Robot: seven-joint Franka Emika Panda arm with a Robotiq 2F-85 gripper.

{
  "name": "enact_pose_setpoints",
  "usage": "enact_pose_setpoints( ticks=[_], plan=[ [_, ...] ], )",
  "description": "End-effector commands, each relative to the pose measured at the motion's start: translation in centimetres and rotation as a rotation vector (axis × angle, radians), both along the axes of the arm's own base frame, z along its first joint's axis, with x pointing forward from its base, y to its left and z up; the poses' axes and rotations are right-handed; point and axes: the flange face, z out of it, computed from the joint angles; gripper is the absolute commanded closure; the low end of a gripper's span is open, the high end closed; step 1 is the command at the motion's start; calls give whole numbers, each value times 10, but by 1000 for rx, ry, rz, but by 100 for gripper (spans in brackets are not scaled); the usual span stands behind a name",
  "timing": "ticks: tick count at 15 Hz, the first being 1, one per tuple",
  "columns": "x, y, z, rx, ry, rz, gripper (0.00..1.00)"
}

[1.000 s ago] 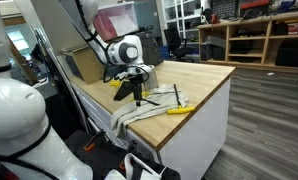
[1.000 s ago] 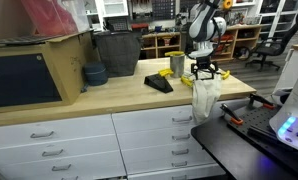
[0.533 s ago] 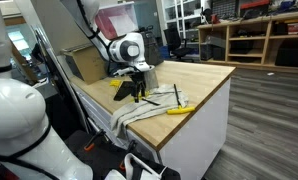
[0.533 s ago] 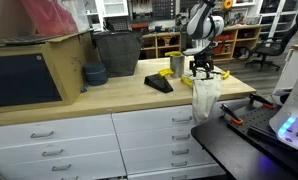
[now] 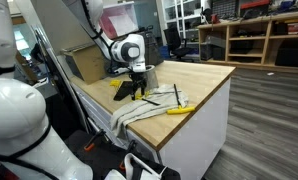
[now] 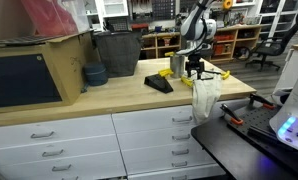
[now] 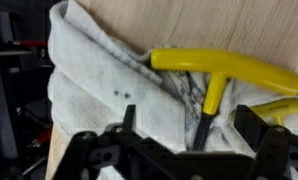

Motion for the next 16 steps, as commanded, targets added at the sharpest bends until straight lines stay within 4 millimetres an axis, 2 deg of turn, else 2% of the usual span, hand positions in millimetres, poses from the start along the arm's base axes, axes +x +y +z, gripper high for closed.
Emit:
enact_pose_setpoints(
  ticks=[1,3,5,11,16],
  plan=[
    [17,37,7,0,2,-55,0],
    [22,47,12,-21,-11,-77,0],
    [23,48,16,-46,-21,-94,0],
    [11,20,14,-67,-7,-152,0],
    [8,21,4,-80,8,-151,0]
  ],
)
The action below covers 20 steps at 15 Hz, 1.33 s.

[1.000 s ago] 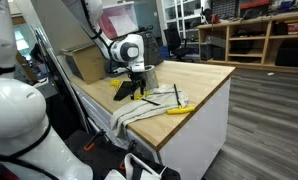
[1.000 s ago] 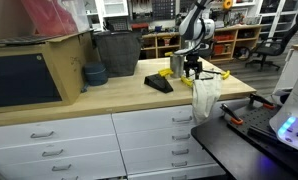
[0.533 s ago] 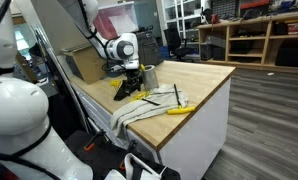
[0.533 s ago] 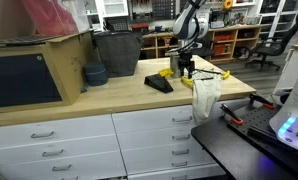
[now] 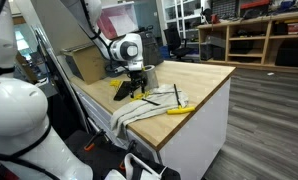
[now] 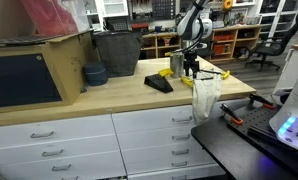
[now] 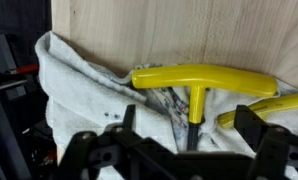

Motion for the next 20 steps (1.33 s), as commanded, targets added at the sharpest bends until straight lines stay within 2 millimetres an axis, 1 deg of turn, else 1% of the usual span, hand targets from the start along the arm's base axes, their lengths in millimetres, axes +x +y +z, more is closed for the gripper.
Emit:
enact_pose_setpoints(
  ticks=[1,8,12,13,14,15,17,20],
  plan=[
    [-5,7,-2,-26,15,-8,0],
    [-2,12,-17,-83,33,15,0],
    [3,16,-17,-90,28,19,0],
    [4,18,-16,-94,26,24,25],
    [6,19,-15,-96,22,28,28],
    [8,20,-14,-97,18,31,34],
    [10,22,-13,-98,14,35,51],
    [12,24,-13,-99,12,35,73]
  ],
)
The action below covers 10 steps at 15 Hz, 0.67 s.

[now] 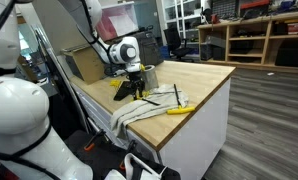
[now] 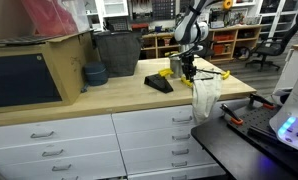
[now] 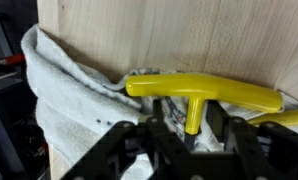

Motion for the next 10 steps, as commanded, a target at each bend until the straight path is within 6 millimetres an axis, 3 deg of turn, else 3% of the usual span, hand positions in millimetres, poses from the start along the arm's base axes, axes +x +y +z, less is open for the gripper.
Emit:
enact_pose_setpoints(
  ticks=[1,4,10],
  plan=[
    [8,4,1,-18,-4,-16,81],
    [9,4,4,-16,-12,-12,99],
    [-5,4,27,4,-56,19,96]
  ],
)
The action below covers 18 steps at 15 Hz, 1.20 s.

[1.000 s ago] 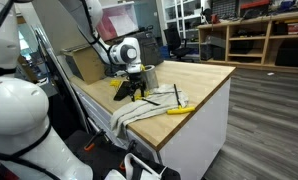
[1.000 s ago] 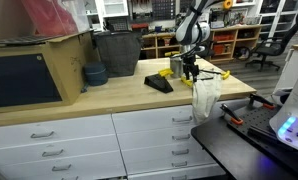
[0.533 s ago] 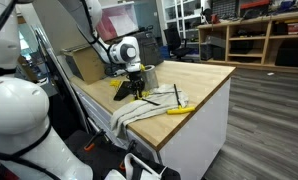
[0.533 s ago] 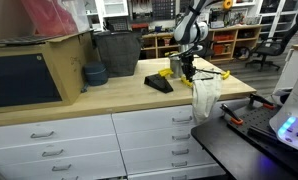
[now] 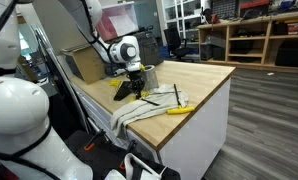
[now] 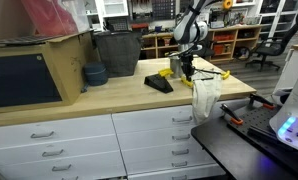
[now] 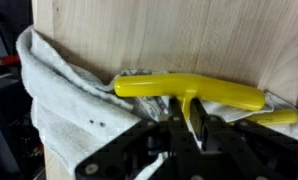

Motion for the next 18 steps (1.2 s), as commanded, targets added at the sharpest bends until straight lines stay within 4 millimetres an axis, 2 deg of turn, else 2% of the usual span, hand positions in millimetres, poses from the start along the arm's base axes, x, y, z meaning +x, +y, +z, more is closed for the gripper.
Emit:
enact_pose_setpoints(
  ticks=[1,6,13,15,18],
  plan=[
    [-13,3,28,11,-51,24,96],
    [-27,1,56,86,-103,88,96],
    [-41,-21,97,254,-181,113,96],
    [-42,-32,99,316,-196,113,96],
    [-47,-49,87,417,-201,126,96]
  ],
)
